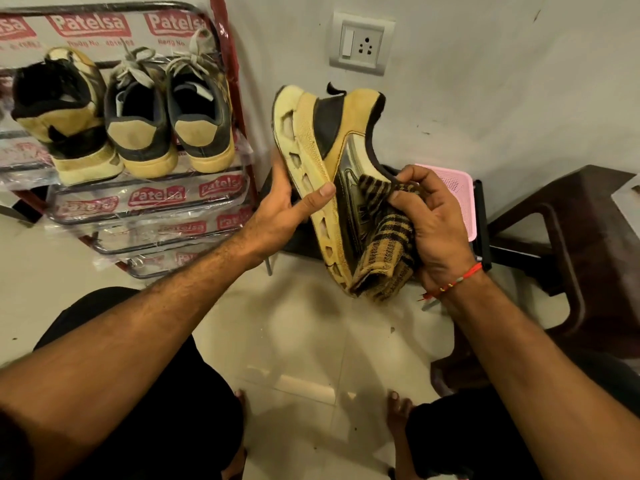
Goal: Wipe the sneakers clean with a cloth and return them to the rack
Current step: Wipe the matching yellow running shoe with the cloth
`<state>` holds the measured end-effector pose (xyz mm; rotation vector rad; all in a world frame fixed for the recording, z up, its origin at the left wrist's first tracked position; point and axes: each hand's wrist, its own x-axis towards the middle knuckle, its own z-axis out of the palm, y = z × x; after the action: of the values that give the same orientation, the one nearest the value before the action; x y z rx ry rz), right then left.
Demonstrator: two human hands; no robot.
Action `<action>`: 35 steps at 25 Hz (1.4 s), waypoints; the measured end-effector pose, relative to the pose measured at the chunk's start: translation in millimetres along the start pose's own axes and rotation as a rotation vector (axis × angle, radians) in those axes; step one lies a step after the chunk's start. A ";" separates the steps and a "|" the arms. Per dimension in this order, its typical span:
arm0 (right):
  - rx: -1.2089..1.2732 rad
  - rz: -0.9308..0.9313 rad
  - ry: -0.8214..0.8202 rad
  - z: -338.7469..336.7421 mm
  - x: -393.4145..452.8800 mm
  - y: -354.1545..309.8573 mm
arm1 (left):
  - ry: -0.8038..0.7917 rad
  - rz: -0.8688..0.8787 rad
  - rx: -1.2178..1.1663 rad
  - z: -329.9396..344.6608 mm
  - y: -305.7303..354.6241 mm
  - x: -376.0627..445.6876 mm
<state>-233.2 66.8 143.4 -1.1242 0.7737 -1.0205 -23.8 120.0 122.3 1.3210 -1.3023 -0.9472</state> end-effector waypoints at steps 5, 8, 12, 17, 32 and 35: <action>0.418 0.130 0.157 -4.4 7.4 11.0 | -0.179 -0.160 -0.045 38.1 -3.5 -19.0; 0.671 0.241 0.115 1.0 1.6 12.1 | -0.132 -0.229 -0.224 52.6 -7.9 -24.3; 0.766 0.213 0.161 -6.4 2.5 1.2 | -0.091 -0.247 -0.391 57.4 -15.3 -28.9; 0.742 0.223 0.196 -6.9 3.7 -5.8 | -0.021 -0.299 -0.566 70.9 -18.7 -36.2; 0.313 0.429 0.188 1.4 -7.3 -5.2 | 0.554 0.333 0.119 -11.4 -9.5 2.7; 0.113 0.535 0.128 2.9 -8.1 2.1 | 0.636 0.251 0.156 -19.8 -12.4 5.1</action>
<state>-233.0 75.5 142.3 -0.7012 1.0366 -0.6746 -1.5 116.4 114.4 1.3836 -1.0156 -0.2149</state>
